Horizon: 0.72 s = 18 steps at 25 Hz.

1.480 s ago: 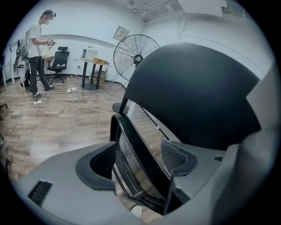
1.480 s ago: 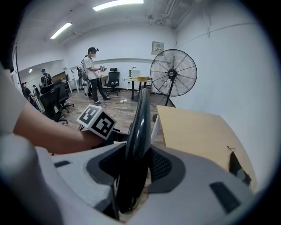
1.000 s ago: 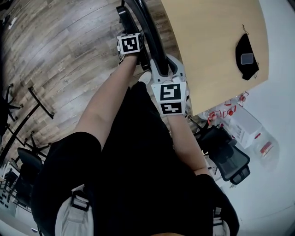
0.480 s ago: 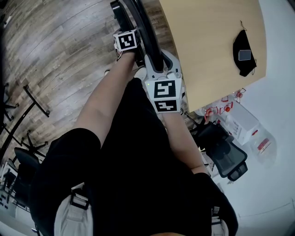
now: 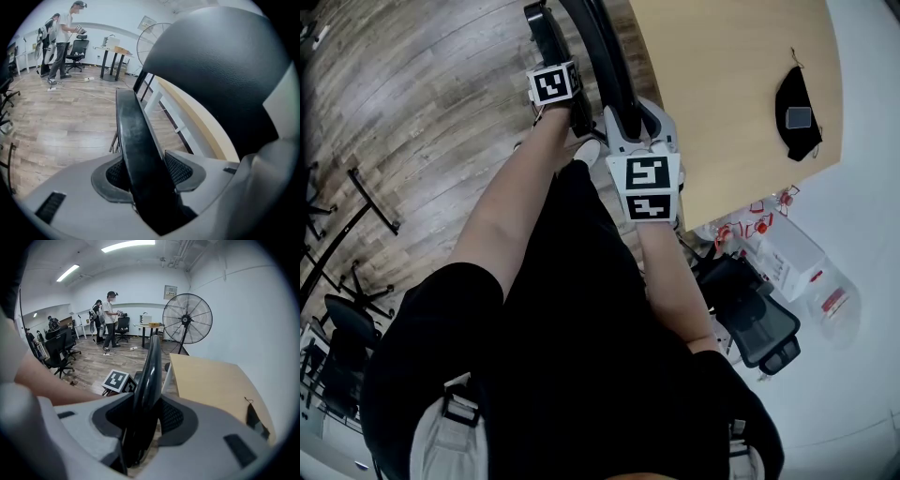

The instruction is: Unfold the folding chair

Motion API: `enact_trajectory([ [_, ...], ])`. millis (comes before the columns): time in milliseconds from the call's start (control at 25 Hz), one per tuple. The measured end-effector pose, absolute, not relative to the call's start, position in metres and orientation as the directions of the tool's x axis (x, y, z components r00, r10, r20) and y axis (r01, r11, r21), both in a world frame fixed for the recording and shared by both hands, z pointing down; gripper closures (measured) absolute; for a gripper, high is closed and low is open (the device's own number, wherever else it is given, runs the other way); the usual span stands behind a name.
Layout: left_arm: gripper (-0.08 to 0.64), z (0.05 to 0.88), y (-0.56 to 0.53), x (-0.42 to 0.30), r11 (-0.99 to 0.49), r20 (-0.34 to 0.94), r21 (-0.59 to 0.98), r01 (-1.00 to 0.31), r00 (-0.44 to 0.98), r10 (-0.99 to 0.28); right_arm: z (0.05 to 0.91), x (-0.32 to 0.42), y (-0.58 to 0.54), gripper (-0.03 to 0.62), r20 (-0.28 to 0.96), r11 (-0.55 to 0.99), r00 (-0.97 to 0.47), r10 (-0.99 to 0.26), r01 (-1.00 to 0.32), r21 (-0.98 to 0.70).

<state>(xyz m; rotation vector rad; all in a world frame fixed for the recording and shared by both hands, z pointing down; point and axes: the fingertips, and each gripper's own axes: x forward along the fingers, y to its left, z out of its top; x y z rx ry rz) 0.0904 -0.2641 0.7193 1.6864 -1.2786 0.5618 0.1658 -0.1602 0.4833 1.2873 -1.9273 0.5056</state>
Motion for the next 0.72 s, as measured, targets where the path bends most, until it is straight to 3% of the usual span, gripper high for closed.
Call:
enact_trajectory([
  [720,0.357,0.720,-0.252,0.059,-0.046,0.734,0.490,-0.870,0.441,-0.516,0.483,0.137,-0.150,0.442,0.755,0.444,-0.229,-0.614,-0.892,0.090],
])
